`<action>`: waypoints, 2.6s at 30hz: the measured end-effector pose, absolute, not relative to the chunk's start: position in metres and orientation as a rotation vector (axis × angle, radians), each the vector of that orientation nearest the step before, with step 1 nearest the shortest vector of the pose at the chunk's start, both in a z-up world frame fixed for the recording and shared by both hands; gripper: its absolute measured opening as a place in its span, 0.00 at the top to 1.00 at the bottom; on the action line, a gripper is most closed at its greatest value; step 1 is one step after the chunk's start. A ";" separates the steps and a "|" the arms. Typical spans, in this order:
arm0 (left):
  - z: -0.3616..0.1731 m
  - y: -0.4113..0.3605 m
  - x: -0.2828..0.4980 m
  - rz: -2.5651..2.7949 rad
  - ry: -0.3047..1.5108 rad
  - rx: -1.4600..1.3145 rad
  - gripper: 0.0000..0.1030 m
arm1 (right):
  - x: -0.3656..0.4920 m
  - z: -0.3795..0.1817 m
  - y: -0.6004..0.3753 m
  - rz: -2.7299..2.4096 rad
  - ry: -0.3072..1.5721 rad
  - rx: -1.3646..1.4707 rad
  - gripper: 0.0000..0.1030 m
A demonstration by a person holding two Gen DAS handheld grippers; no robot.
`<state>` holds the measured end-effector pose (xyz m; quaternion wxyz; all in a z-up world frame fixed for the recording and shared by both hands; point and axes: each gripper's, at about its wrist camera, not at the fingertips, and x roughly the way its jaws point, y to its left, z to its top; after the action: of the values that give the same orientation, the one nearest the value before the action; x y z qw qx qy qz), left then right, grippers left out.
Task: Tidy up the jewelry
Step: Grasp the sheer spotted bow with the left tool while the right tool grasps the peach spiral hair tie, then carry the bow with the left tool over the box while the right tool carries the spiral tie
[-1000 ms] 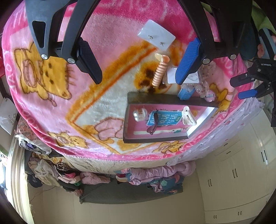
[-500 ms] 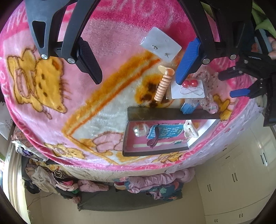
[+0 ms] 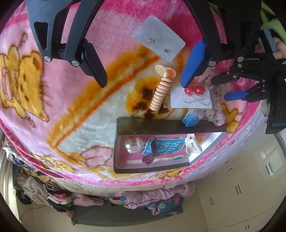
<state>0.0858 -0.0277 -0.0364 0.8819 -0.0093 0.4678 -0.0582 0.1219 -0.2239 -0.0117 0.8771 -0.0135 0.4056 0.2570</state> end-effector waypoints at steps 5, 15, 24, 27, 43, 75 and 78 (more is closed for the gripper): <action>-0.042 -0.032 0.089 -0.185 0.986 -0.029 0.79 | 0.130 -0.020 -0.215 0.544 0.876 -0.036 0.31; -0.036 -0.021 0.082 -0.194 0.967 -0.036 0.95 | 0.146 -0.035 -0.189 0.568 0.931 -0.070 0.55; -0.031 0.001 0.078 -0.150 0.957 -0.075 0.95 | 0.152 -0.038 -0.168 0.550 0.920 -0.129 0.79; -0.028 0.008 0.076 -0.138 0.949 -0.085 0.95 | 0.151 -0.035 -0.171 0.528 0.899 -0.147 0.80; -0.010 0.040 0.068 -0.090 0.907 -0.157 0.95 | 0.145 -0.008 -0.189 0.483 0.838 -0.119 0.83; 0.026 0.087 0.072 0.000 0.815 -0.221 0.95 | 0.139 0.038 -0.111 0.689 0.760 -0.146 0.83; 0.031 0.088 0.077 0.002 0.806 -0.223 0.95 | 0.143 0.040 -0.109 0.694 0.756 -0.140 0.83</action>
<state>0.0768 0.0881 0.0308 0.9139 -0.1083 0.3913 0.0008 0.1431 -0.1089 0.0398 0.8688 -0.0669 0.3615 0.3316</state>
